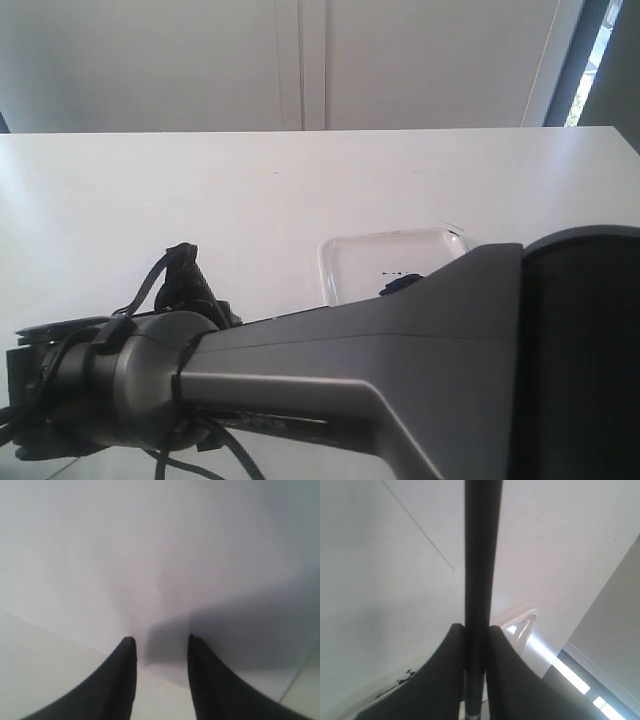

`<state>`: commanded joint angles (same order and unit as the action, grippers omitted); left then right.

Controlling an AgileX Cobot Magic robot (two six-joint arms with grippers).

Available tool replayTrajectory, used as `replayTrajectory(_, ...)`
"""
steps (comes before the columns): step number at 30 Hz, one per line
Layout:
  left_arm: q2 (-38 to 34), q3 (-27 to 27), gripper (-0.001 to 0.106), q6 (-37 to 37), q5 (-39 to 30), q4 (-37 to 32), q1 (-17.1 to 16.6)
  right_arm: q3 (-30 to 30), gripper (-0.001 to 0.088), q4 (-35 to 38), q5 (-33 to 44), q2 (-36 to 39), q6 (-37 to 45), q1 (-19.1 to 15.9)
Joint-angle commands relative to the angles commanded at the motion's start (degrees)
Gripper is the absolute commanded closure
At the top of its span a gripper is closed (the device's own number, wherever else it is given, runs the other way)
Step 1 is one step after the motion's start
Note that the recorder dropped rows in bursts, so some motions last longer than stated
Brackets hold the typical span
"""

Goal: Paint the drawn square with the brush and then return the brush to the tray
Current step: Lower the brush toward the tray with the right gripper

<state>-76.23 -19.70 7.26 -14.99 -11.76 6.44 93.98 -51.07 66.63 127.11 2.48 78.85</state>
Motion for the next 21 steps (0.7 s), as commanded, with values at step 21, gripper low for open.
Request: replayTrajectory(21, 0.00, 0.00, 0.064, 0.00, 0.21, 0.15, 0.00, 0.27, 0.0868, -3.86, -0.45, 2.74, -0.25, 0.00)
